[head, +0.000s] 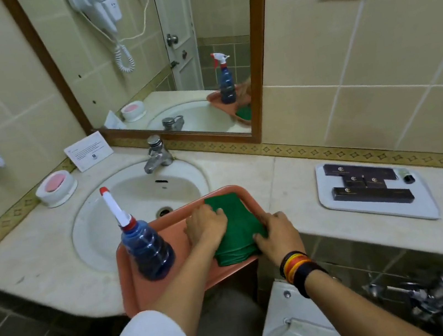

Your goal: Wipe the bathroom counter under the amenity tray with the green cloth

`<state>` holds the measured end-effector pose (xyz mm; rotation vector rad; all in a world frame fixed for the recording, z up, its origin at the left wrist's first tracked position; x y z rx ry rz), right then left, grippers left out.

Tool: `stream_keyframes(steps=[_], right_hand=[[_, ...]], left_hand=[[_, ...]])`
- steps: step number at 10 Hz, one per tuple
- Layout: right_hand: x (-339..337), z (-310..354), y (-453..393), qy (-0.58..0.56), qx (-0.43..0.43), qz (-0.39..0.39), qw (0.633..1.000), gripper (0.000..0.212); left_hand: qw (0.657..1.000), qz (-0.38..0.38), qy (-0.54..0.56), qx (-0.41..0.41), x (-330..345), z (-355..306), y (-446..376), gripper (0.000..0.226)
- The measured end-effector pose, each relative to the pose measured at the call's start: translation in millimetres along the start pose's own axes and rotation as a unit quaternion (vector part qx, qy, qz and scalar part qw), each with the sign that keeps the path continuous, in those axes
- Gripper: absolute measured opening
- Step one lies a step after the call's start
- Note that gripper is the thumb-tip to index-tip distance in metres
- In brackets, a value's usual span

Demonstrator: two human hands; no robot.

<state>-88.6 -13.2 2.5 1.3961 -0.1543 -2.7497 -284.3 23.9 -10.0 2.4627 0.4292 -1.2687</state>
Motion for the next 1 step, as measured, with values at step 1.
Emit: stream_keyframes(steps=[1], right_hand=[[-30.0,0.4,21.0,0.016,-0.036,-0.093,0.995,0.054]], left_hand=[[0.990,-0.047,-0.046,0.125,-17.3,-38.7,23.2,0.059]])
Point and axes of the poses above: each hand's wrist, its own y-axis away from the middle knuckle, its own x-axis out of the palm, z = x × y, the point moved 8 cm from there along -y, towards the middle knuckle, and after that the axes turned 1 degree about x, right-handed, at the moved point
